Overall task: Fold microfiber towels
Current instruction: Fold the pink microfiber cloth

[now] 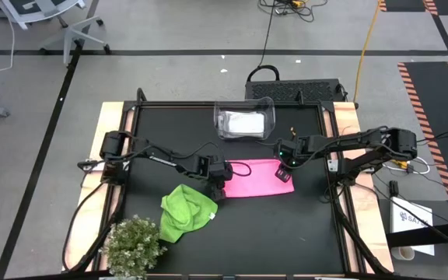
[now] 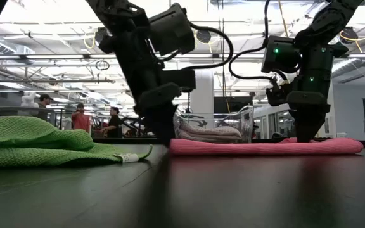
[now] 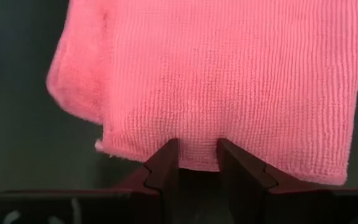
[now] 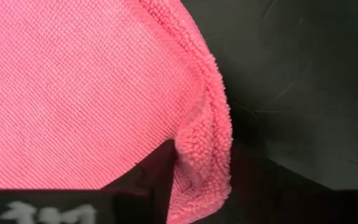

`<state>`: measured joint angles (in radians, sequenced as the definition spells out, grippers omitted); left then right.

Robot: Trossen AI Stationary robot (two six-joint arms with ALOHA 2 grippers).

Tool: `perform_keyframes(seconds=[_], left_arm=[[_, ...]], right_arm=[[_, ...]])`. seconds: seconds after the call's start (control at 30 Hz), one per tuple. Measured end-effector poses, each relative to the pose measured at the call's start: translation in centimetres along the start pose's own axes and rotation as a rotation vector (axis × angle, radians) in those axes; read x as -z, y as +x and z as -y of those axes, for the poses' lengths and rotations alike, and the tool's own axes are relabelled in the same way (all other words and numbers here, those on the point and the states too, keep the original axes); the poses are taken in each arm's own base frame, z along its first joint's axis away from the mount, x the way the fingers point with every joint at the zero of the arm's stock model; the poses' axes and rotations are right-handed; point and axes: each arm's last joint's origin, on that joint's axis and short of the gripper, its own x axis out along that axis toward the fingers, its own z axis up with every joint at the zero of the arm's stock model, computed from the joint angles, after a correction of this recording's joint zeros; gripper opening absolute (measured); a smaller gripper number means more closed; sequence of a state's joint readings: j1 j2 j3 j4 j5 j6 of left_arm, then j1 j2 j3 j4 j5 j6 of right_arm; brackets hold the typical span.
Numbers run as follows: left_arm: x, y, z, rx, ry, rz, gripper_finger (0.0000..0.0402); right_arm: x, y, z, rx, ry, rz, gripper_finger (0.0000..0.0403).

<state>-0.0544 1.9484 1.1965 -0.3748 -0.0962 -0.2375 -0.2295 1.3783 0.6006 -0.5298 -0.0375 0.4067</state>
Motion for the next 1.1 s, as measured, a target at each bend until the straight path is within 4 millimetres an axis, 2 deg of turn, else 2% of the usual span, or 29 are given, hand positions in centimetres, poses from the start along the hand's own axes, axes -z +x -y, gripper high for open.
perform_keyframes(seconds=[0.33, 0.53, 0.83, 1.1], left_arm=[[-0.1, 0.8, 0.1, 0.018, -0.008, 0.014, 0.0115], [0.0, 0.8, 0.1, 0.021, -0.008, 0.010, 0.0115], [0.0, 0.9, 0.1, 0.021, -0.008, 0.010, 0.0115], [-0.3, 1.0, 0.2, 0.029, -0.011, 0.042, 0.0115]], right_arm=[[0.1, 0.0, 0.1, 0.014, 0.000, 0.002, 0.0072], [0.4, -1.2, 0.1, -0.043, 0.004, 0.019, 0.0009], [1.3, -2.9, 0.8, -0.103, 0.129, -0.004, 0.0002], [1.3, -3.1, 0.8, -0.126, 0.145, -0.007, 0.0001]])
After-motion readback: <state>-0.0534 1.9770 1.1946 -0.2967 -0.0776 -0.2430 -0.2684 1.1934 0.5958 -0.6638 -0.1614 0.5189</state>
